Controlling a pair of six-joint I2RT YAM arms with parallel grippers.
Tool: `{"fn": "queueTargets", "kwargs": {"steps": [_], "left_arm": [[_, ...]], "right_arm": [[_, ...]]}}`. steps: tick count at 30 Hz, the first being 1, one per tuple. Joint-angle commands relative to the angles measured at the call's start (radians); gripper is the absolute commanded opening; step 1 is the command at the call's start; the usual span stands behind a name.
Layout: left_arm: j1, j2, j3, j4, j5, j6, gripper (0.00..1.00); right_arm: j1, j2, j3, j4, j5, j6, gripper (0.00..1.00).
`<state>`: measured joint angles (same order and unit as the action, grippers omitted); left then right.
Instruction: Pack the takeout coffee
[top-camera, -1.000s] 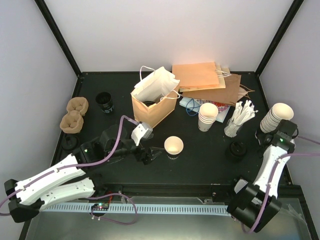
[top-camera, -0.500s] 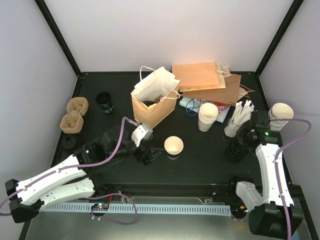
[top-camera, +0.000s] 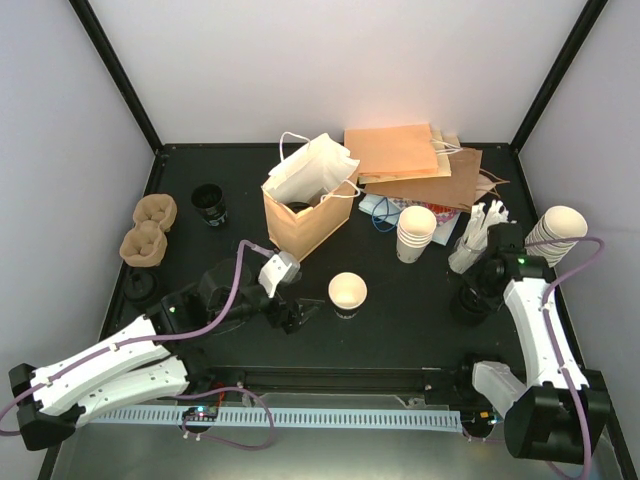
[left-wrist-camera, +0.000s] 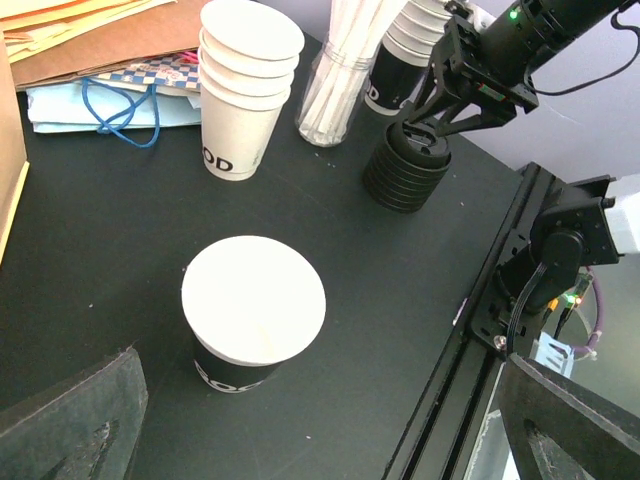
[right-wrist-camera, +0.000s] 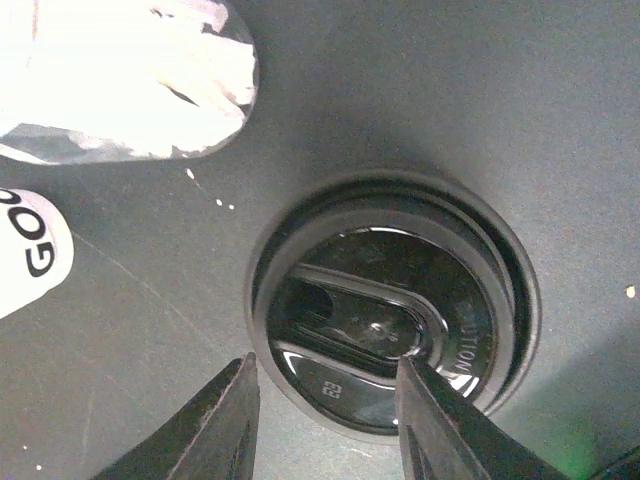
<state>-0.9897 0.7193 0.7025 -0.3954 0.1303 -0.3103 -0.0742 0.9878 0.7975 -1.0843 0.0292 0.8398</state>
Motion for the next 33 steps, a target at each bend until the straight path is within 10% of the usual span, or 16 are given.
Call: {"fn": "queueTargets", "kwargs": {"steps": [1, 33], "left_arm": [[0.003, -0.016, 0.001, 0.026, -0.023, -0.009, 0.99], [0.004, -0.024, 0.003, 0.003, -0.049, 0.002, 0.99]], "right_arm": [[0.019, 0.033, 0.046, 0.042, 0.038, 0.025, 0.41], [0.093, 0.206, 0.060, 0.097, 0.131, 0.066, 0.22]]}}
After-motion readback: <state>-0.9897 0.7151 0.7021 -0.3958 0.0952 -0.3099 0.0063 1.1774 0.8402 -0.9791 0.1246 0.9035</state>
